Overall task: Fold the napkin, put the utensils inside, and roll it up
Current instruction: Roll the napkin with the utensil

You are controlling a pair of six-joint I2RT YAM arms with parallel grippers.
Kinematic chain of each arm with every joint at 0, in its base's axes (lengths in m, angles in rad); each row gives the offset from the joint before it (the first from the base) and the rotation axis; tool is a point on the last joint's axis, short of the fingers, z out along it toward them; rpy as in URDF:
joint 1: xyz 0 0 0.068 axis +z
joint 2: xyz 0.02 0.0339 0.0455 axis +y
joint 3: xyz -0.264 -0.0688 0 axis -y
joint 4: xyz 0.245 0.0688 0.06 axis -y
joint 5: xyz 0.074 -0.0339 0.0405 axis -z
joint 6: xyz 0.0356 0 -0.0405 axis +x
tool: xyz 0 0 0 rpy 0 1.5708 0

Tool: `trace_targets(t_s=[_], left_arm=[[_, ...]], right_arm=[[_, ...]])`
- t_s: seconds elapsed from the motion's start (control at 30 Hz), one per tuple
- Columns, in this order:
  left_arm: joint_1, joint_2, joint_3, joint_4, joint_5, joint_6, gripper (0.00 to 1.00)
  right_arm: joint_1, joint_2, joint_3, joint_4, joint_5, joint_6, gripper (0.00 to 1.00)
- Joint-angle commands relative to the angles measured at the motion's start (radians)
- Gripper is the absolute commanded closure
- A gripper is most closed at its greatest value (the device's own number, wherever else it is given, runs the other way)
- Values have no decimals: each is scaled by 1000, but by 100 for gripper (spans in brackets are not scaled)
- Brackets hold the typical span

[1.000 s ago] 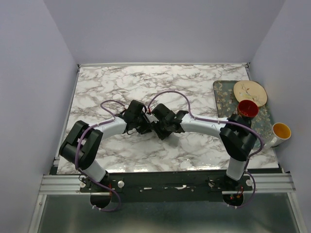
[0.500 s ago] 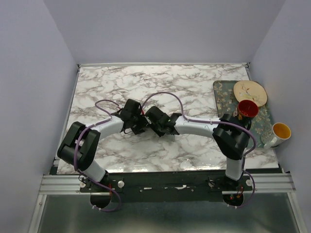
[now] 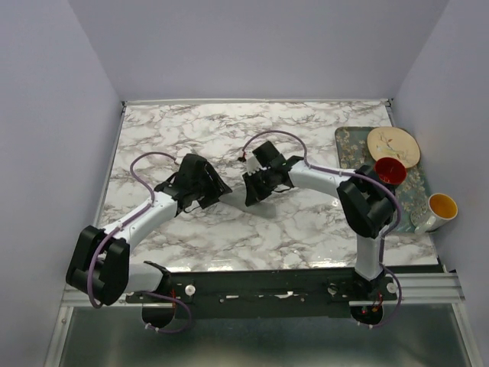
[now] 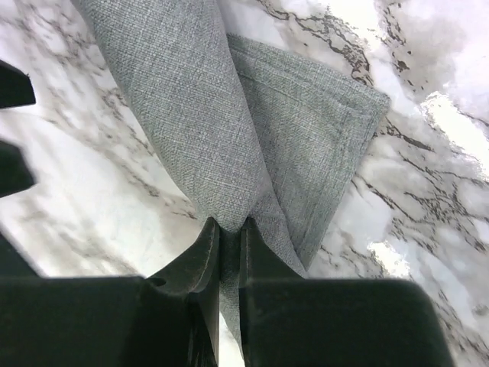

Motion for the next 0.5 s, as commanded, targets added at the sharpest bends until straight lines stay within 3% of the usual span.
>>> trace_targets(t_s=[0.0, 0.17, 0.37, 0.47], left_arm=[[5, -47, -28, -12, 32, 24, 32], [-7, -43, -22, -47, 34, 1, 24], [-17, 104, 15, 14, 49, -2, 22], [-17, 183, 43, 25, 54, 6, 22]], right_arm=[[-96, 98, 44, -98, -396, 85, 94], [-159, 173, 67, -98, -547, 117, 94], [-187, 248, 75, -93, -647, 123, 93], [-193, 245, 68, -89, -647, 118, 86]])
